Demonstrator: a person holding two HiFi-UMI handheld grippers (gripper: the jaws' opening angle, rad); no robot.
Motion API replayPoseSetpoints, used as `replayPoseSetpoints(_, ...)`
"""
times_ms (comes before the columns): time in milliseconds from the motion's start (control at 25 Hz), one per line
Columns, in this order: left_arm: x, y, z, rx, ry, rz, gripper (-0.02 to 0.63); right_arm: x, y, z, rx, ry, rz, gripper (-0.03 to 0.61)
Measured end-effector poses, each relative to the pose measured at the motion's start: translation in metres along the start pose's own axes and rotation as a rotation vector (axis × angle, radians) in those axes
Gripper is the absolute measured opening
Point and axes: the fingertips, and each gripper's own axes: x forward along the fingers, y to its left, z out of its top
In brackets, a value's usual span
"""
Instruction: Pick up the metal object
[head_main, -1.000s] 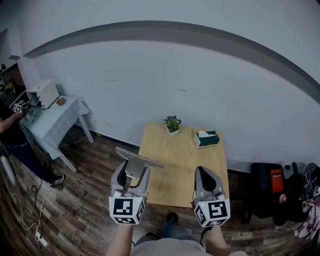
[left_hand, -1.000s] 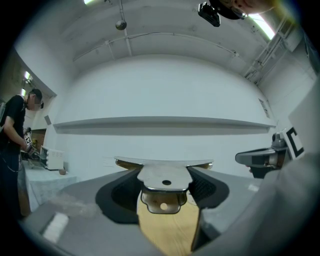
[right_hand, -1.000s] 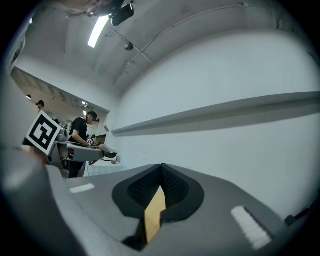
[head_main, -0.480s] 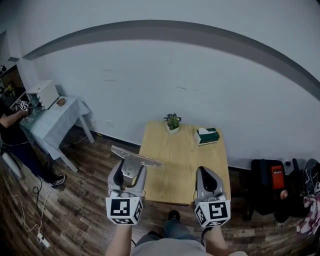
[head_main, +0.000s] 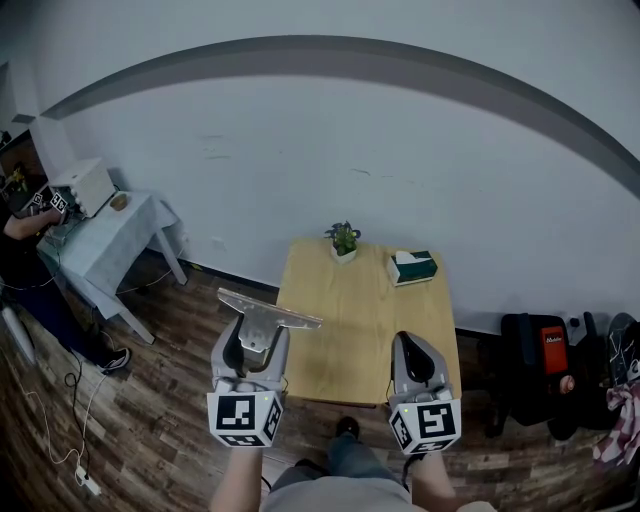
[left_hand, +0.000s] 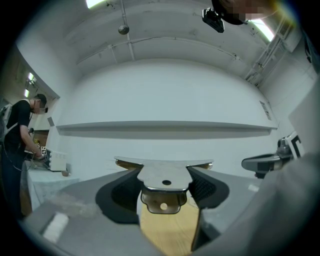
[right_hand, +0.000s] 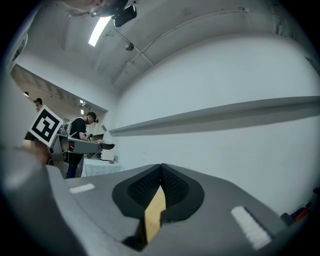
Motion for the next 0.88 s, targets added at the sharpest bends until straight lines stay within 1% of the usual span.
replayPoseSetpoints(320,0.0008,-0.0003,-0.0027,-0.027,0.006,-0.006,0.302,0.0001,-0.001,-0.0006,-0.001,0.005,-0.004,0.002)
replayPoseSetpoints(880,-0.0006,-0.004,-0.005,-0.032,0.005,-0.005,0.302,-0.0009,-0.0007,0.0006,-0.005,0.004,0.007,0.002)
